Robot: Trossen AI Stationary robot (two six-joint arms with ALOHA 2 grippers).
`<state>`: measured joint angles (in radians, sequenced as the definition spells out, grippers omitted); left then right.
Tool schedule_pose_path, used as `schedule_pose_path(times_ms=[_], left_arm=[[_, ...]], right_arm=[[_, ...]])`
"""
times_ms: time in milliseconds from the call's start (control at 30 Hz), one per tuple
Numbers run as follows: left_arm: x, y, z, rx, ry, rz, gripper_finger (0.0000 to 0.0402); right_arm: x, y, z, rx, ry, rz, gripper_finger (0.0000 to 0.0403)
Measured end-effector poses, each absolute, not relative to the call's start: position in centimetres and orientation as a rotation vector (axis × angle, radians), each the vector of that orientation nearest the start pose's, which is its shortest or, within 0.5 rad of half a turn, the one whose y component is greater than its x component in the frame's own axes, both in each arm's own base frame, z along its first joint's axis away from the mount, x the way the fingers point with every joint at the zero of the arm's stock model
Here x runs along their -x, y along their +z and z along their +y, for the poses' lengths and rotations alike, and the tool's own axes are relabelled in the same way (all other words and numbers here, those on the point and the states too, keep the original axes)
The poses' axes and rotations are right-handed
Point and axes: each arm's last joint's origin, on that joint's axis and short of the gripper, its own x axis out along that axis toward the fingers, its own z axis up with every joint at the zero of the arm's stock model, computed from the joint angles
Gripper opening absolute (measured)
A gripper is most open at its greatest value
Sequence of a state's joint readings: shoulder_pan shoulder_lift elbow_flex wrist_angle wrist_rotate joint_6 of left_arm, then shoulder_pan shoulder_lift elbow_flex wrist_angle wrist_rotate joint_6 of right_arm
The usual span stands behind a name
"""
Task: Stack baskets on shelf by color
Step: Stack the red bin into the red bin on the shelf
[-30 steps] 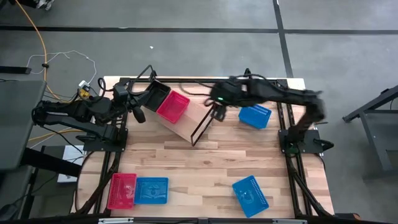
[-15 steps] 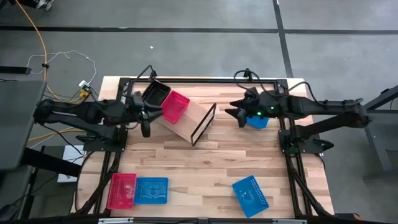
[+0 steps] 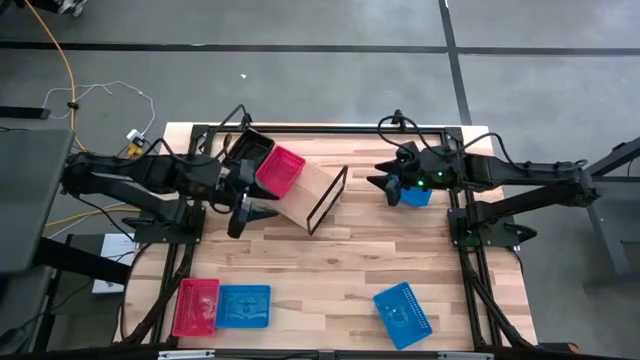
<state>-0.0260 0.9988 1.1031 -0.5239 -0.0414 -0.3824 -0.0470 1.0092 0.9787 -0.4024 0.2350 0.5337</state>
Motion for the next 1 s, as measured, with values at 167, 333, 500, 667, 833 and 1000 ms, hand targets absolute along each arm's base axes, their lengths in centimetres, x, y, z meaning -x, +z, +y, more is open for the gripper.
schedule_pose_path(times_ms=[167,333,500,667,833,1000], left_arm=[[-20.2,38.1,-1.2,0.357,0.084,0.385,0.0209],[-20.0,38.2,-2.2,0.412,0.102,0.379,0.0209],[-20.0,38.0,-3.5,0.448,0.051,0.397,0.0209],[-19.8,37.3,-5.3,0.477,0.003,0.488,0.0209],[-18.5,33.9,-8.6,0.455,-0.087,0.896,0.0209],[-16.0,30.3,-12.1,0.245,-0.071,1.332,0.0209]], right_arm=[[-20.9,33.3,-1.8,-0.465,-0.408,0.422,0.0226],[-20.7,33.4,-1.7,-0.428,-0.39,0.428,0.0115],[-20.6,33.5,-1.6,-0.392,-0.337,0.438,0.0019],[-20.6,33.5,-1.5,-0.383,-0.303,0.449,0.0012],[-20.6,33.5,-1.5,-0.392,-0.302,0.448,0.0009],[-20.6,33.5,-1.5,-0.405,-0.302,0.447,0.0003]])
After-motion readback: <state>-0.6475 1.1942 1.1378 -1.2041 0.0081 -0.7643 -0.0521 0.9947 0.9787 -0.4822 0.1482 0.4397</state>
